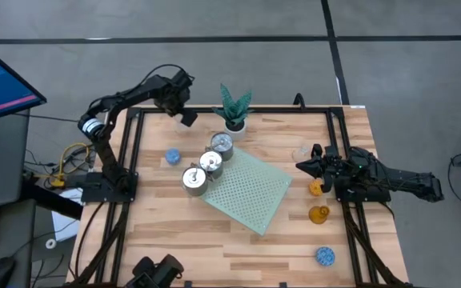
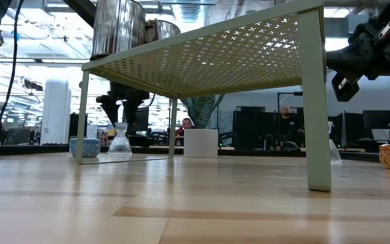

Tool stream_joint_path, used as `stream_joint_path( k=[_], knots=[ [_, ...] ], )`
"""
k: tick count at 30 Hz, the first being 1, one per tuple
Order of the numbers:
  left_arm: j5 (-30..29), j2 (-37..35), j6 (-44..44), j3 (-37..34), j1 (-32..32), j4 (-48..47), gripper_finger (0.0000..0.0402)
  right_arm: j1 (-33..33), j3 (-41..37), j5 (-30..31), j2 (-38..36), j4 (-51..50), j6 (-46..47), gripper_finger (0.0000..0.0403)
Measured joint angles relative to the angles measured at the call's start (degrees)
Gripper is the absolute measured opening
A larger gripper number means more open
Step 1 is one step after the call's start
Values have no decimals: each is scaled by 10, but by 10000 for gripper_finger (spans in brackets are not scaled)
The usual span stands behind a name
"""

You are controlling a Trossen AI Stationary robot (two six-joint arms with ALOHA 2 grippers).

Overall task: Pick & Place candle stick holders
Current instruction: Put the top transparent candle holder on the shelf

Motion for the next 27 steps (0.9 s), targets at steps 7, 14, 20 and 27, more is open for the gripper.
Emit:
stream_joint_path(
  k=[7,14,20,27],
  knots=[
    [5,0,14,0,1,-2,300,0,0,0,0,0,0,0],
    [4,0,14,-23,1,-1,285,0,0,0,0,0,0,0],
    [4,0,14,-28,1,17,284,0,0,0,0,0,0,0],
    [4,0,14,-28,1,22,250,0,0,0,0,0,0,0]
  ],
)
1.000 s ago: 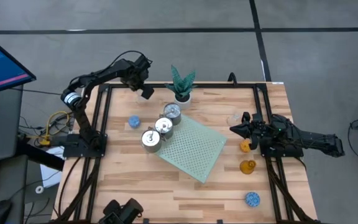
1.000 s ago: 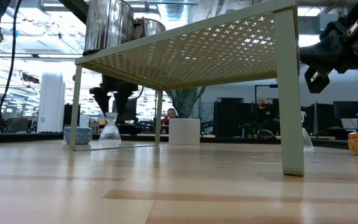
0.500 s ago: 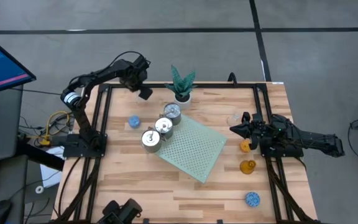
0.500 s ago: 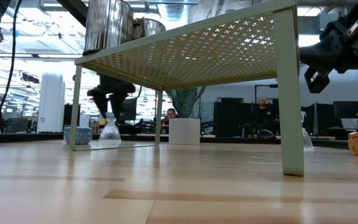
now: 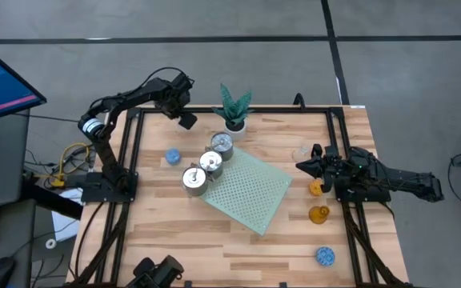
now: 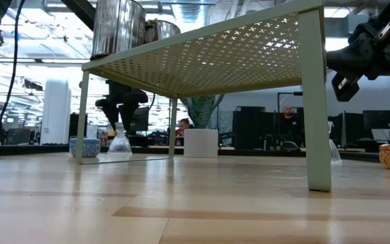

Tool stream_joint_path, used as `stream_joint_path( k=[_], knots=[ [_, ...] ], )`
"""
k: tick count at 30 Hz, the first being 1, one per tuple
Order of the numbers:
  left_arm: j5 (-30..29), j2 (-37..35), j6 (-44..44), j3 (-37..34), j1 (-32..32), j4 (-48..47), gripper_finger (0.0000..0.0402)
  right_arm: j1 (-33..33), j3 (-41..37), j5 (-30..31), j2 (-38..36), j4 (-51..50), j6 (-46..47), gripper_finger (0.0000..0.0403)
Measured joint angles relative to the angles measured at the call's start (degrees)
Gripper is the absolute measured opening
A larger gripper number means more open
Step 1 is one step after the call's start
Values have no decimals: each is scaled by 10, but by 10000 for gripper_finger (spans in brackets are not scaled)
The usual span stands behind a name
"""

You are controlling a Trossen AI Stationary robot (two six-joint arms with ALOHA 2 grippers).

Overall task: Pick & Place candle stick holders
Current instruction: Put the top transparent candle holder on the shelf

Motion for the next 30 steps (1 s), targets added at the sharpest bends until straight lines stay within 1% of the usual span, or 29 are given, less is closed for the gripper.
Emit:
stream_joint_path(
  k=[9,21,26,30],
  knots=[
    [-1,0,0,0,0,2,168,0,0,0,0,0,0,0],
    [-5,-5,4,0,-1,1,168,0,0,0,0,0,0,0],
    [-5,-35,4,0,-1,2,167,0,0,0,0,0,0,0],
    [-5,-76,4,0,-1,2,167,0,0,0,0,0,0,0]
  ],
)
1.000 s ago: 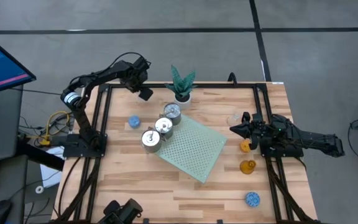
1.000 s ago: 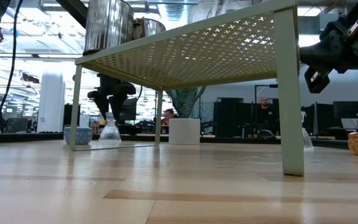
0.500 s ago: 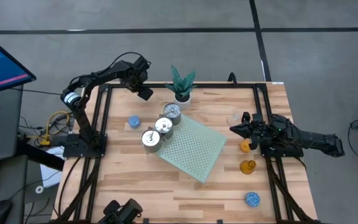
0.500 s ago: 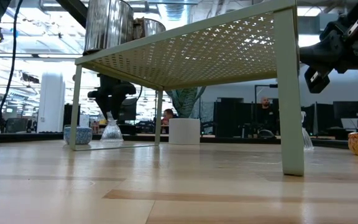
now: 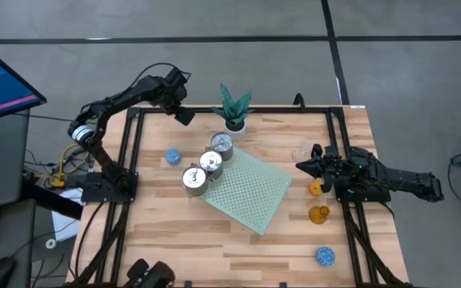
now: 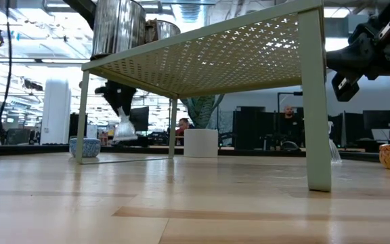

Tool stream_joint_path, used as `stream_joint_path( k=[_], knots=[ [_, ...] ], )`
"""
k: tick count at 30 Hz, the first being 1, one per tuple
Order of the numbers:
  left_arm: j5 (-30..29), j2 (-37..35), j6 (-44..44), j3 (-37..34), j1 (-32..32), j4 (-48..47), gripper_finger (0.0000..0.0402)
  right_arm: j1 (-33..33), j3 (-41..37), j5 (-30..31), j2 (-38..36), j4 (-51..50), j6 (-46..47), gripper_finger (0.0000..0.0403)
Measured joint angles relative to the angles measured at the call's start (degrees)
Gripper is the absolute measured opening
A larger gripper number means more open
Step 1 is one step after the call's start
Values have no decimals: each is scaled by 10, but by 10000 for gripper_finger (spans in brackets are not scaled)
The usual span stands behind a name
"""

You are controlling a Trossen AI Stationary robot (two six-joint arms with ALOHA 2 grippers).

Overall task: Pick & Place candle stick holders
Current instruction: Put the top transparent candle holder on the shelf

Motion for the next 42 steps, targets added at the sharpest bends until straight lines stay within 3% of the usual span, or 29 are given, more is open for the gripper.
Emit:
stream_joint_path(
  k=[10,22,29,42],
  knots=[
    [8,-158,-23,0,-12,0,167,0,0,0,0,0,0,0],
    [80,-294,-114,1,-83,6,167,0,0,0,0,0,0,0],
    [82,-296,-144,64,-156,10,167,0,0,0,0,0,0,0],
    [80,-228,-148,195,-304,17,167,0,0,0,0,0,0,0]
  ],
)
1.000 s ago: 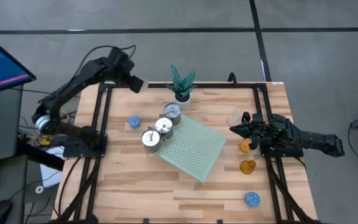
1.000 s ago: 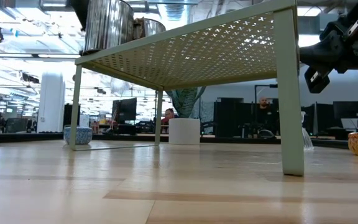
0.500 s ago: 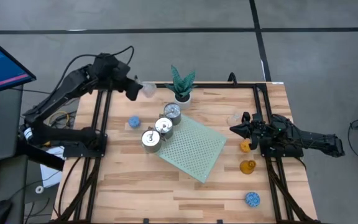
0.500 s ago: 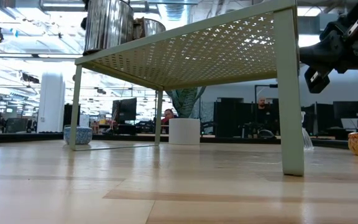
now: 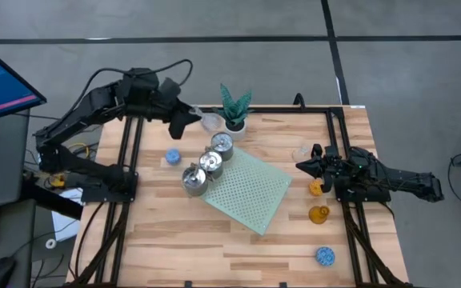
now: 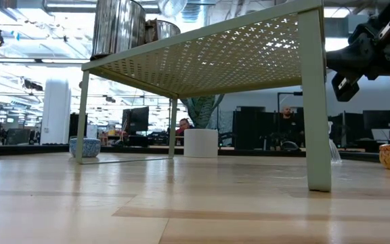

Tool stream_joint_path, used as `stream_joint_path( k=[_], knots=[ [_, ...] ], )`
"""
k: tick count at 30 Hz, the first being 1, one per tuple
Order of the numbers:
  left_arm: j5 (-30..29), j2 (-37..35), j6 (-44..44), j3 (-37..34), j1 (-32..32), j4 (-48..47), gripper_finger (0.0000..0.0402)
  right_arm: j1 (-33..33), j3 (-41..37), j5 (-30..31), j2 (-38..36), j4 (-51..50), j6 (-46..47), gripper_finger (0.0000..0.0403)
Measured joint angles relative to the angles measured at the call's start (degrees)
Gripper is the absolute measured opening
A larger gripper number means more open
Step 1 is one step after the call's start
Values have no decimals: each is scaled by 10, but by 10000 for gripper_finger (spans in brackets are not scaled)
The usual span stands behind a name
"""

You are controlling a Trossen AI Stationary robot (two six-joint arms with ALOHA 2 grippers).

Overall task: Pick & Place candle stick holders
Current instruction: Put the top transparent candle holder on the shelf

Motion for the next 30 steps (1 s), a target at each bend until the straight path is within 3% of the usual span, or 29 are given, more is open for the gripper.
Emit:
stream_joint_path(
  k=[14,24,30],
  knots=[
    [0,72,8,28,-114,45,167,0,0,0,0,0,0,0],
    [-1,156,8,28,-146,63,166,0,0,0,0,0,0,0],
    [-44,205,21,28,-148,71,166,0,0,0,0,0,0,0]
  ],
)
